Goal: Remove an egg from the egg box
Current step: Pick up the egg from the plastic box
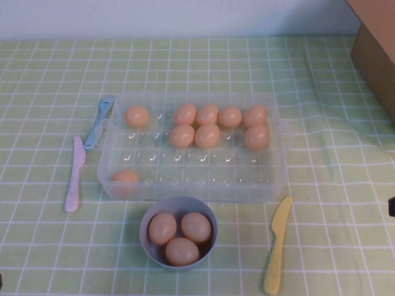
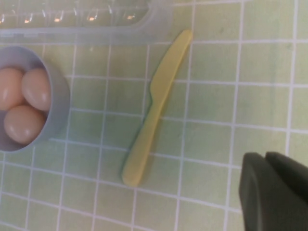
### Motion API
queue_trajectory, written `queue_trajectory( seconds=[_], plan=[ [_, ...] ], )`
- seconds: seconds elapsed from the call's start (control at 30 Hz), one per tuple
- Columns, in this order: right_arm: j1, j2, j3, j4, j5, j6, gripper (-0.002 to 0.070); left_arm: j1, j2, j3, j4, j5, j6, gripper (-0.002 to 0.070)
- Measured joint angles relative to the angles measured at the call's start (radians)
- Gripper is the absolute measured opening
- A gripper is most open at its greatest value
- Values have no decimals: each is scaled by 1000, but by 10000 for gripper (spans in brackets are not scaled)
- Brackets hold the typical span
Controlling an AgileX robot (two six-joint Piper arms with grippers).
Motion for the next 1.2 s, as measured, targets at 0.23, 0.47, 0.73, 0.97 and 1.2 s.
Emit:
queue_trajectory(
  seconds=[0.23, 0.47, 0.73, 0.97, 1.2],
  plan=[
    [194, 256, -207, -34, 2, 2, -17, 0, 0, 0, 0, 0, 0, -3],
    [352, 533, -472, -89, 33, 2, -17, 0, 0, 0, 0, 0, 0, -3],
    [403, 794, -799, -185, 162, 2, -17, 0, 0, 0, 0, 0, 0, -3],
    [403, 942, -984, -243, 186, -58, 53, 0, 0, 0, 0, 0, 0, -3],
    [403, 1045, -1099, -263, 205, -212, 370, 0, 0, 0, 0, 2, 0, -3]
  ],
)
